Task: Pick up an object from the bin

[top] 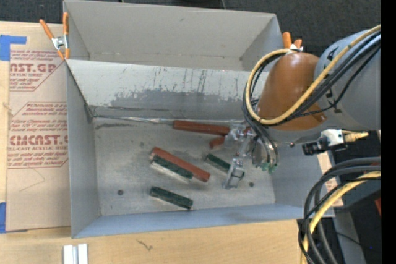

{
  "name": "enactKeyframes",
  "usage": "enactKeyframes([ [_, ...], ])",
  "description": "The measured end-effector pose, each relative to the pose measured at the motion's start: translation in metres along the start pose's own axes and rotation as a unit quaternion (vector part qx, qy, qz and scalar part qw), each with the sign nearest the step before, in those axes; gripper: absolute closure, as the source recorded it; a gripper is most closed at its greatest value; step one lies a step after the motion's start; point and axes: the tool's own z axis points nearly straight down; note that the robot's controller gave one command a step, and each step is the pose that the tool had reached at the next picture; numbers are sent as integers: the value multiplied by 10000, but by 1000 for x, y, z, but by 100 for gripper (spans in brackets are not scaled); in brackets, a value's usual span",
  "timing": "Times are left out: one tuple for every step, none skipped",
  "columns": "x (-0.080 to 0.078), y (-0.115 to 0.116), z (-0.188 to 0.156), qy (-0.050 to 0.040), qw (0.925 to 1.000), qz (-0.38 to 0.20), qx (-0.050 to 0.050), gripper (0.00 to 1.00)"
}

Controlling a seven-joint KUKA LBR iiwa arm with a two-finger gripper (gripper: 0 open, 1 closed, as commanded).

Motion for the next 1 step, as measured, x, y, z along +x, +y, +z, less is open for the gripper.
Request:
enactKeyframes([
  [-72, -33, 51, -32, 9999, 130, -14, 0],
])
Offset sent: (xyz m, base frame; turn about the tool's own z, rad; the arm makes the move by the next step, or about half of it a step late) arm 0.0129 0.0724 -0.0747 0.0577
